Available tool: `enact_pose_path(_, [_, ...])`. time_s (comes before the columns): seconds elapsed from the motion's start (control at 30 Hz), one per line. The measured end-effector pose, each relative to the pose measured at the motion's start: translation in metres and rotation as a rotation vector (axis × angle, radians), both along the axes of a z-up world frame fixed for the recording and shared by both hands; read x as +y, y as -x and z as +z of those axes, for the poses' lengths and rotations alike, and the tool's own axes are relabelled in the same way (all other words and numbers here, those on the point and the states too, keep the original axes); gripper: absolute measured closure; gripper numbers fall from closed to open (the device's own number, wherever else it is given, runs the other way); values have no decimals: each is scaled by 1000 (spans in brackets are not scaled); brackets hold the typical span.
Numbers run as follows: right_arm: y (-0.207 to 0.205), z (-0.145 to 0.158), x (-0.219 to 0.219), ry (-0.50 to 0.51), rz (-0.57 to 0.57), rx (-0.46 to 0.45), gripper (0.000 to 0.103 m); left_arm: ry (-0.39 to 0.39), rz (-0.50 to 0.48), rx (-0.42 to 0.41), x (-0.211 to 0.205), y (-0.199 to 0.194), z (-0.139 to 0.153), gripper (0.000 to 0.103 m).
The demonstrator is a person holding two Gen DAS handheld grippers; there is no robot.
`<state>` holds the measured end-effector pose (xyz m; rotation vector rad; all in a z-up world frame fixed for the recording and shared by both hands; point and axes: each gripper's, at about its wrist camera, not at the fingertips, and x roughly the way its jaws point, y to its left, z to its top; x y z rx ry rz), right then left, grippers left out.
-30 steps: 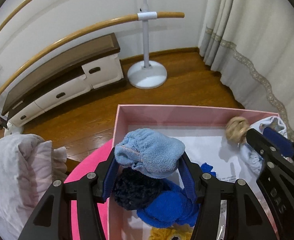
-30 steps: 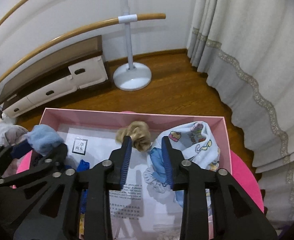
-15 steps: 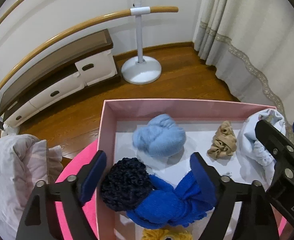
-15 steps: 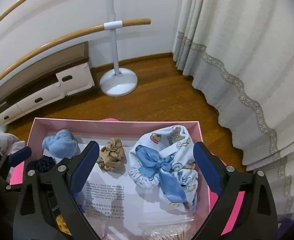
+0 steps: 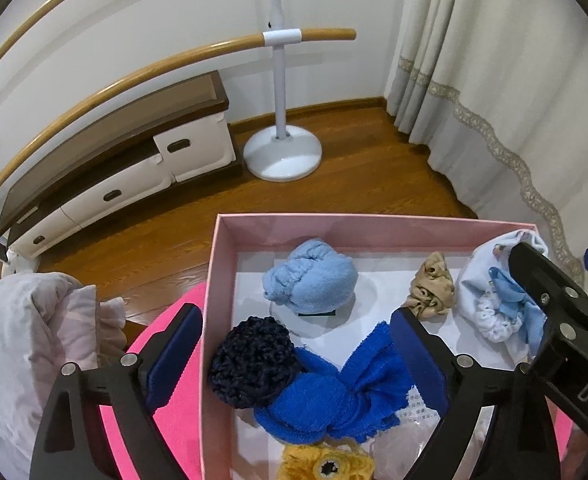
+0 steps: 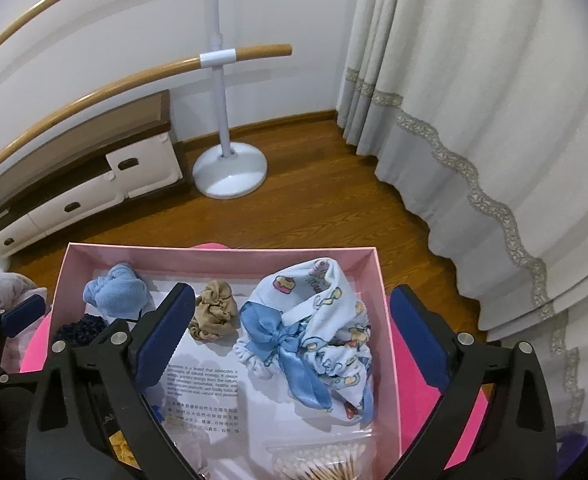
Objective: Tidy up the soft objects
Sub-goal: 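Withdraw both open tools up and away from the box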
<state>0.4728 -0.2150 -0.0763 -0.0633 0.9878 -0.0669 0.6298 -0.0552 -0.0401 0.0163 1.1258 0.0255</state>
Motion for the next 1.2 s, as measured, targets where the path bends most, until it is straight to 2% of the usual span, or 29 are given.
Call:
enact_pose_path(0.27, [14,20,-11,-32,-9,-54,5,-11,12,-47,5,20,26,9])
enact_pose_path(0.43, [35,41,-15,-51,-1,-116,5,-1,17,-103,6,48,50,8])
enact_pose_path(0.6, [68,68,-13,-61,61,-192,4,15,-5,-175,8,98,77,5])
enact_pose_path(0.67, [84,78,-13,-72,52,-227,0,1,8,-205,11,118,85,1])
enact_pose_path(0.8, [116,94,-16,-133,78,-267,0,-21,40,-234,13,155,99,1])
enact_pose_path(0.9, [136,104,-15,-100,82,-288,0,3,40,-260,11,181,116,1])
enact_pose_path(1.2, [206,131,-32,-78,56,-345,0,-20,-13,-355,0,294,146,0])
